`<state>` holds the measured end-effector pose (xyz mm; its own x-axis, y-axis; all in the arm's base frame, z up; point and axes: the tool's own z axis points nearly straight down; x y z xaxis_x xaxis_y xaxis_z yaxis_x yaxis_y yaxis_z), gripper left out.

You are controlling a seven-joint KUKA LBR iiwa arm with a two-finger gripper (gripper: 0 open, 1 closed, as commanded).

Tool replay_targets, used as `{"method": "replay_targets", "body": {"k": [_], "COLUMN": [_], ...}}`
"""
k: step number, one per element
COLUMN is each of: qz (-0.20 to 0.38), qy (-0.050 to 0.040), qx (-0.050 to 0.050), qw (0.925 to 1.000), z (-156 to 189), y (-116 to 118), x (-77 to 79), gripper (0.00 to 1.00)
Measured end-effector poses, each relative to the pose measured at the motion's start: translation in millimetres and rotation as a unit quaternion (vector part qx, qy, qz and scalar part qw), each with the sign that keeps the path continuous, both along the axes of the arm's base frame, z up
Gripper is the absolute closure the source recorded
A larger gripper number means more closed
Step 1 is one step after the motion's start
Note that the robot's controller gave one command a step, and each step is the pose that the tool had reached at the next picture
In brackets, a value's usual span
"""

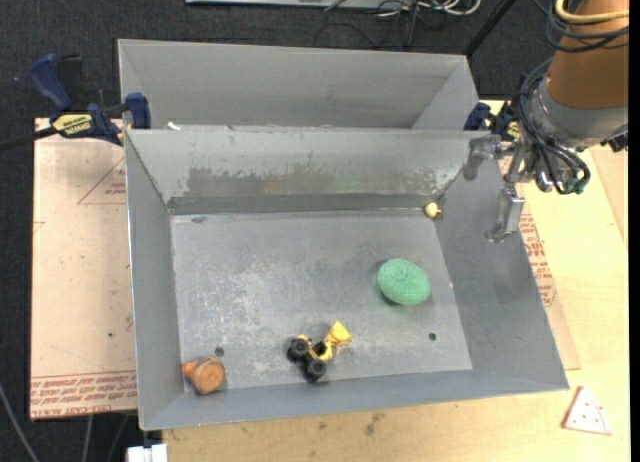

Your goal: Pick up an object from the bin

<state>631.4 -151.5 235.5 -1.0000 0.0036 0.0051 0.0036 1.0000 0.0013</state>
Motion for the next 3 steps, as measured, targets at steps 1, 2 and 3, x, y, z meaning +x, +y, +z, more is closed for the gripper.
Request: {"method": "replay_targets", "body": {"k": [1, 2, 3], "qz": [0.002, 0.040, 0.078], "qy": [-0.0040, -0.0052, -0.0026], "qx": [-0.001, -0.001, 0.001], "qw": [1.0000, 0.9992, 0.9970], "z": [5.5, -70.7, -74.3], "y": [0.8, 26.7, 71.9], "x": [1.4, -22.6, -60.6], "gripper": [0.00, 0.00, 0.00]}}
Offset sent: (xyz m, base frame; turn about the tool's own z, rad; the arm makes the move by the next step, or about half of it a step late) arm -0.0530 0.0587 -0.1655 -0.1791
